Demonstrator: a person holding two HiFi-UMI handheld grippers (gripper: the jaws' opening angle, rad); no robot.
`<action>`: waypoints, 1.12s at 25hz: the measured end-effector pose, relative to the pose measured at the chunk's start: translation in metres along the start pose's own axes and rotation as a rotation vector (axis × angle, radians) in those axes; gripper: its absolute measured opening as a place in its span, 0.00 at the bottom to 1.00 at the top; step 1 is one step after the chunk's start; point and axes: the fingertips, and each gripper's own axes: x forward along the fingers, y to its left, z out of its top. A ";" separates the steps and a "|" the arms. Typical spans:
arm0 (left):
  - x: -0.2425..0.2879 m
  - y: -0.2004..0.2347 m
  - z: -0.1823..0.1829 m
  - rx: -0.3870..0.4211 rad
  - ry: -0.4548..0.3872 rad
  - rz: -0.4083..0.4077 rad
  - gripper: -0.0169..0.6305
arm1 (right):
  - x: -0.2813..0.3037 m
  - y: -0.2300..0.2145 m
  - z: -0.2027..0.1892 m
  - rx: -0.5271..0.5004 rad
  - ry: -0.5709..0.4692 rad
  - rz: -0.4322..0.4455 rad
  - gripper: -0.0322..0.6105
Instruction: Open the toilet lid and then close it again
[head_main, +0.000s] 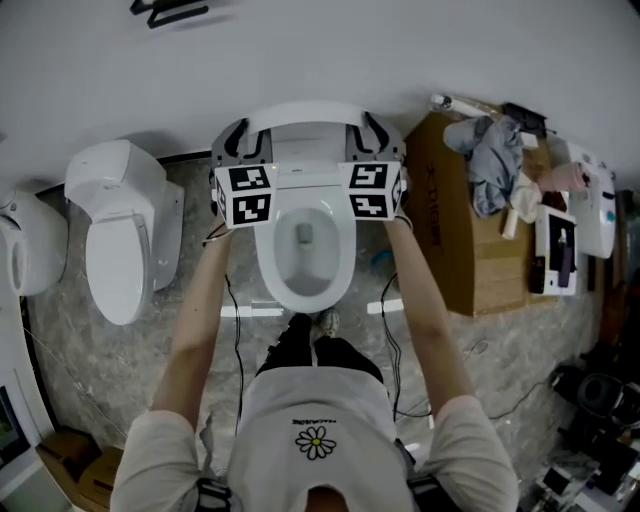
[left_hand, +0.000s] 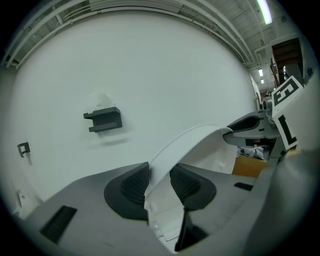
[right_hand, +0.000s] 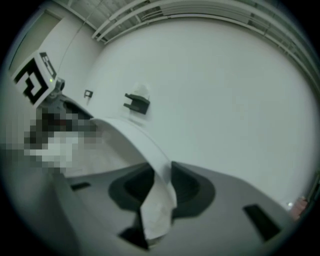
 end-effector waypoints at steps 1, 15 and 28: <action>-0.007 -0.004 -0.005 0.004 0.007 -0.002 0.26 | -0.008 0.003 -0.006 -0.005 0.007 0.003 0.23; -0.120 -0.062 -0.087 0.136 0.117 0.010 0.28 | -0.129 0.056 -0.080 -0.179 0.057 0.092 0.28; -0.174 -0.094 -0.156 0.266 0.118 0.002 0.30 | -0.189 0.100 -0.146 -0.260 0.150 0.114 0.32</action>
